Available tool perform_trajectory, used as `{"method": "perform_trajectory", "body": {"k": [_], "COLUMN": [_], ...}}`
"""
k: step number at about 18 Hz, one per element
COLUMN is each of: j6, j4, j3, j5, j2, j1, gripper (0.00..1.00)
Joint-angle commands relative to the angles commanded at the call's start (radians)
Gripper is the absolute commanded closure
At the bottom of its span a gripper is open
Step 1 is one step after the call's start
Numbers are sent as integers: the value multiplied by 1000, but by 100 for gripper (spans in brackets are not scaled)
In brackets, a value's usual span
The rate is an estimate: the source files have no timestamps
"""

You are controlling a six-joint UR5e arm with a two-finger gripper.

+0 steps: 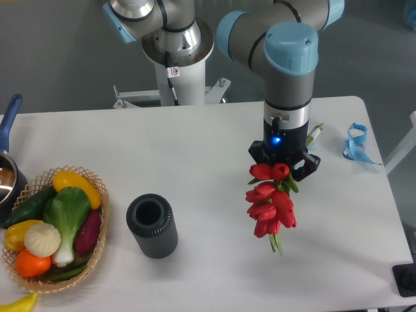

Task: Place the flowers on the table
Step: 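Move the held red tulips down toward the table beside the black container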

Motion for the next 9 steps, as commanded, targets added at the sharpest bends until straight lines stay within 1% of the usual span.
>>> {"method": "perform_trajectory", "body": {"k": [3, 6, 9], "j6": [0, -2, -18], "j4": [5, 5, 2], "j3": [-32, -32, -32], "j5": [0, 11, 38], "j2": [-12, -44, -70], "j1": [-3, -21, -38], "gripper": [97, 94, 94]}}
